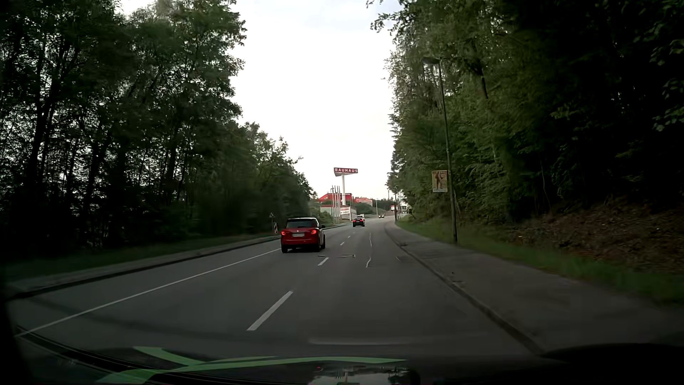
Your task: Follow the waypoints while adhering to traffic rules and regulations
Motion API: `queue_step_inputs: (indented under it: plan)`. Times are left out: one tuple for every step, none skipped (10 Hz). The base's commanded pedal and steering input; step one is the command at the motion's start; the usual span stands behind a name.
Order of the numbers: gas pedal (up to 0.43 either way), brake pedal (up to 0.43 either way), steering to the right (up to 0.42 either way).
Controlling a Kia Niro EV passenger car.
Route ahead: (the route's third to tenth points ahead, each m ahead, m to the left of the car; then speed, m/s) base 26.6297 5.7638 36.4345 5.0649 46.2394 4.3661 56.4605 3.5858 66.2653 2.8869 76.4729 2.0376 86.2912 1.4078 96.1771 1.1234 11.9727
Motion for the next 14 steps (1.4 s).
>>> queue_step_inputs:
  plan:
    - [0.197,0.0,-0.003]
    - [0.197,0.0,-0.003]
    - [0.197,0.0,-0.003]
    - [0.197,0.0,-0.003]
    - [0.197,0.0,-0.003]
    - [0.197,0.0,-0.003]
    - [0.197,0.0,-0.003]
    - [0.197,0.0,-0.002]
    - [0.197,0.0,-0.003]
    - [0.197,0.0,-0.002]
    - [0.197,0.0,-0.002]
    - [0.197,0.0,-0.001]
    - [0.197,0.0,-0.002]
    - [0.197,0.0,-0.002]
